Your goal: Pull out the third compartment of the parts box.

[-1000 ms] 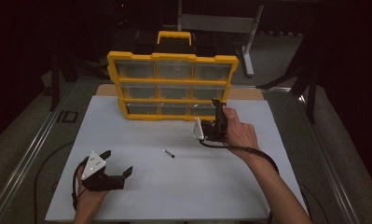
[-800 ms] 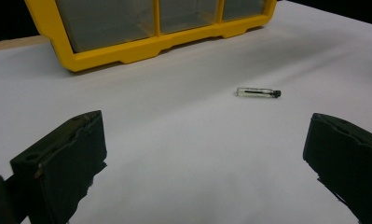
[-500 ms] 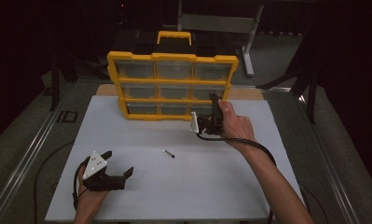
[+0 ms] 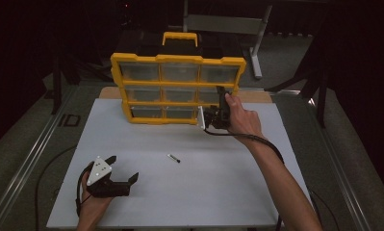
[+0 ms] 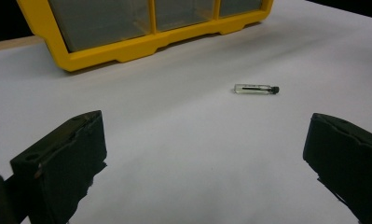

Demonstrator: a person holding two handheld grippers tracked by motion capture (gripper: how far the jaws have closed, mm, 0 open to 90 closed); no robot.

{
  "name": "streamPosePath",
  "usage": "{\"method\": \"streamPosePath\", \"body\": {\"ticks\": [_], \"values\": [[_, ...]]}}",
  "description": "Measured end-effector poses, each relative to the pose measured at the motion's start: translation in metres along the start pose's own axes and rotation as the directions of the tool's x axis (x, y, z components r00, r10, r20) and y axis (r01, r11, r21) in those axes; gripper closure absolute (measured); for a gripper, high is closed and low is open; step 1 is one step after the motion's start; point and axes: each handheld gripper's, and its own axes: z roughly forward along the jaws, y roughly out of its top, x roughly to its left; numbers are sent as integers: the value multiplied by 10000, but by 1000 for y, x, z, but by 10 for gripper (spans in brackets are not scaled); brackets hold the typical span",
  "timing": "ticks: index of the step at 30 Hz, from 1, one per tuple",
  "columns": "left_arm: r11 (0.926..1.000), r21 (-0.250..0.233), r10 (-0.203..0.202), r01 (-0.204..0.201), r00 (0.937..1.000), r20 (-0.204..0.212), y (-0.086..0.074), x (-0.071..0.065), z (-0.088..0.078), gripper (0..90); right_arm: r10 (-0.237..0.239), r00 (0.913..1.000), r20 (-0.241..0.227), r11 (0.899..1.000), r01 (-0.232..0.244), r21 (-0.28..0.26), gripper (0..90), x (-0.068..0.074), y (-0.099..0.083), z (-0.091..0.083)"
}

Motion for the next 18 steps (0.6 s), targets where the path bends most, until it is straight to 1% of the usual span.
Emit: {"method": "streamPosePath", "body": {"ticks": [4,8,9,10,13,18], "values": [[10000,18,-8,8,10000,15,0,0,0,2,-43,10000,24,9999,43,112,159,-2,-1,5],[10000,58,20,-21,10000,36,0,-1,1,2,-85,9999,101,9999,83,146,172,-7,-1,8],[10000,76,30,-30,10000,41,0,-1,1,2,-60,9999,143,9999,58,133,173,-9,-1,8],[10000,77,25,-26,10000,49,0,-1,1,2,-110,9997,235,9999,107,112,189,-10,-1,9],[10000,83,31,-32,10000,51,0,-1,1,2,-285,9987,416,9996,282,73,191,-15,1,9],[9999,113,-14,13,10000,32,-1,-1,1,2,-346,9970,688,9994,346,21,205,-24,2,7]]}}
